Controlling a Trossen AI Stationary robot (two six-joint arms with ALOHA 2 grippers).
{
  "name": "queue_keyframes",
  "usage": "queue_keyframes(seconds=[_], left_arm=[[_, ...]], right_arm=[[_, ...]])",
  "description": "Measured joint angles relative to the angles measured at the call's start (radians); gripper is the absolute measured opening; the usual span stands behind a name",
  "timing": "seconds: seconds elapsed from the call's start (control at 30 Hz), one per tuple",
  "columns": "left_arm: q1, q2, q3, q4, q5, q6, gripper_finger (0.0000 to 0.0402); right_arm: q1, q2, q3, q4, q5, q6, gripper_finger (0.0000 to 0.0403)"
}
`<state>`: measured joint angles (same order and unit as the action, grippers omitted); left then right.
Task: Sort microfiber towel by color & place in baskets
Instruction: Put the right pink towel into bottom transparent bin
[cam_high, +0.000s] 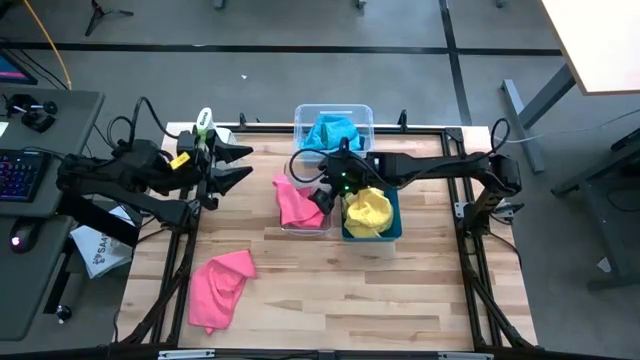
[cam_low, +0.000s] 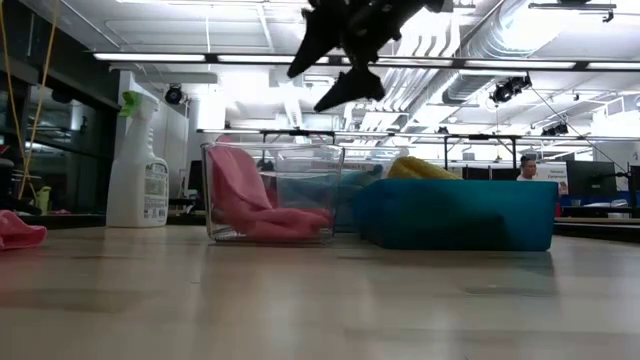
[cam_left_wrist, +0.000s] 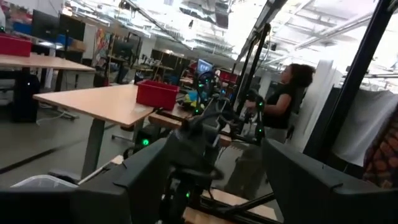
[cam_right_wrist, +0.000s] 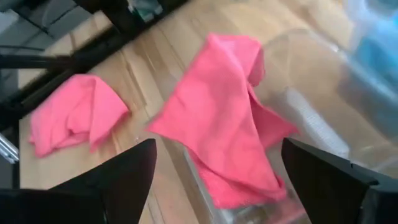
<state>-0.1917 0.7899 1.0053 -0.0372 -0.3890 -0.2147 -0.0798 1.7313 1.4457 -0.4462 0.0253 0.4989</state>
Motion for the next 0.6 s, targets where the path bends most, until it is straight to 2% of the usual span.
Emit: queue_keyframes(seconds=[0.23,0.33,0.4,0.5,0.6], left_arm=[[0.0,0.007,0.0,-0.013,-0.023,0.008,0.0243],[-0.003,0.008,0.001,-0.173,-0.101,-0.029,0.0243],[-0.009,0.015,0.001,-0.335,-0.187,-0.157,0.0243],[0.001,0.052,0.001,-0.604,-0.3,-0.466,0.0243],[0.026,0.116,0.0,-0.84,-0.29,-0.744,0.0243]], right_arm=[[0.009,0.04,0.029,0.06,0.001,0.028,0.032],[0.017,0.055,0.027,0.056,-0.002,-0.003,0.0312],[0.018,0.04,0.027,0.039,-0.004,-0.007,0.031],[0.008,-0.011,0.027,-0.028,0.017,-0.02,0.0309],[-0.006,-0.097,0.027,-0.092,0.068,-0.035,0.0309]])
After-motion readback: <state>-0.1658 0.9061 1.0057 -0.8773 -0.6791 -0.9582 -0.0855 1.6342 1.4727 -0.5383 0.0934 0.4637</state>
